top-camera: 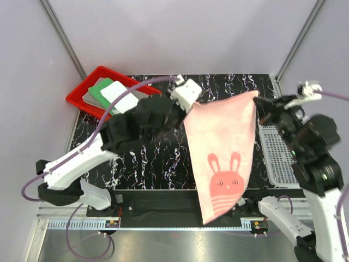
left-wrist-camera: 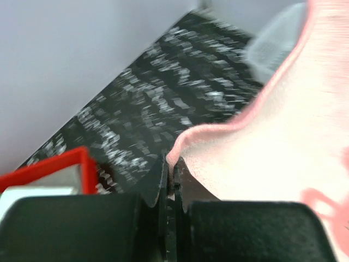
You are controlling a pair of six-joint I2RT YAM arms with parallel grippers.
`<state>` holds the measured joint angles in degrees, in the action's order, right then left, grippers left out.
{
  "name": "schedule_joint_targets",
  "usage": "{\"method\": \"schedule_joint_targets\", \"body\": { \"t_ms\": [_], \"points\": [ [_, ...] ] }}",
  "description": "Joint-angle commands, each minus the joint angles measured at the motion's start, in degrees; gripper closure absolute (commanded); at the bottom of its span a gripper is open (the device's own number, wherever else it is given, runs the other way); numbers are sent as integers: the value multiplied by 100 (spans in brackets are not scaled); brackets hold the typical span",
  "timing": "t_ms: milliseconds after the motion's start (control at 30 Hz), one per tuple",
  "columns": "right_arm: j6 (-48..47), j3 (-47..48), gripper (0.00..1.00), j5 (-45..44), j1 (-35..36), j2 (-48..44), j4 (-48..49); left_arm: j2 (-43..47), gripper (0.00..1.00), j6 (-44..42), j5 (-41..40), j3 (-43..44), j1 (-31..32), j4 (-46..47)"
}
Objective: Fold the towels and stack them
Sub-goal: Flatten out the crumpled towel, then fold the towel
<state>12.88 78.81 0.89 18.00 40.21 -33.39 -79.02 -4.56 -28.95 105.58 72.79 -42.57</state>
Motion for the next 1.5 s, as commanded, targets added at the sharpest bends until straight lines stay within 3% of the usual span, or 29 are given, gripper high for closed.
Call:
{"method": "schedule_joint_targets", "body": {
  "t_ms": [0, 133, 267, 467, 633, 900, 1300, 1467],
  "points": [
    [-470, -390, 100, -809, 28, 856, 838, -209, 100, -123, 670, -177, -1029, 230],
    [-568, -945, 100, -774, 19, 1892, 2009, -780, 100, -291, 1522, -397, -2317, 765],
    [-699, -965, 100, -529, -33, 3716, 3492, -1851, 100, -388, 2699, -135, -3374, 1100],
    [-665, 404, 100, 551, -560, 6371, 4121, -4161, 100, -748, 3123, 1549, -4114, 1058],
    [-656, 838, 100, 1106, -841, 7298, 4524, -4815, 100, -898, 3141, 1976, -4317, 1241],
    [-656, 268, 100, 1405, -886, 7195, 4763, -4368, 100, -1109, 3150, 879, -4318, 1629],
    [-278, -2173, 100, 1054, -833, 4894, 3938, -2602, 100, -1153, 3054, -1459, -3791, 1594],
    [107, -2834, 100, 984, -649, 4286, 3374, -2171, 100, -749, 3220, -2356, -3562, 1680]
  ]
}}
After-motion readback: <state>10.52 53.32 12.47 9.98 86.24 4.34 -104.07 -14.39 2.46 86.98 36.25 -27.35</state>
